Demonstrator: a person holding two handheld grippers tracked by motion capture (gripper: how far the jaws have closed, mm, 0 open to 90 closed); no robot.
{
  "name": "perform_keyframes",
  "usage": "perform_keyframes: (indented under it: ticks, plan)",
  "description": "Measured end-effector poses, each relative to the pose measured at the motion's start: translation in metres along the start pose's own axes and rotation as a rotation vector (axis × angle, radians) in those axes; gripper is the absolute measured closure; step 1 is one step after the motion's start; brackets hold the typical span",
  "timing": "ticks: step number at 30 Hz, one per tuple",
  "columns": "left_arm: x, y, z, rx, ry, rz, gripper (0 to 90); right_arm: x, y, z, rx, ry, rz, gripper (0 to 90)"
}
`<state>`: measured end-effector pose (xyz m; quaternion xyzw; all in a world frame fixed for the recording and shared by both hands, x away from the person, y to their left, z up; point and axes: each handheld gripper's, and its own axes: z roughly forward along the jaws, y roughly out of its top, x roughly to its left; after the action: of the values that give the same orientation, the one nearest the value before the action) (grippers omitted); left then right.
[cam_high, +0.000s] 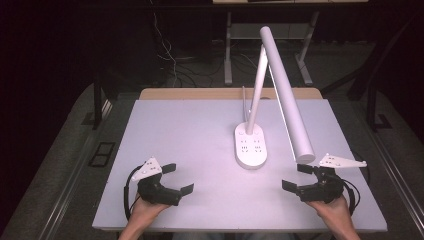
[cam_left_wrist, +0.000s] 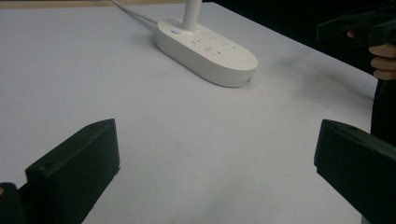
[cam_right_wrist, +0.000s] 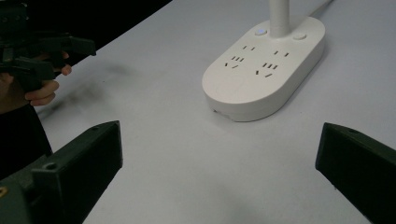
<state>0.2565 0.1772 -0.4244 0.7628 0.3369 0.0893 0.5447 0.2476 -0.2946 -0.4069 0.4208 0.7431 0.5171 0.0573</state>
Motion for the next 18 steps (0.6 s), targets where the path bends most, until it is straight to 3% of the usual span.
perform_keyframes:
  ticks: [18]
  plan:
    - [-0.0007, -0.0003, -0.0005, -0.005, -0.003, -0.006, 0.0, -0.0007, 0.0000, 0.0001, 0.028, 0.006, 0.005, 0.6]
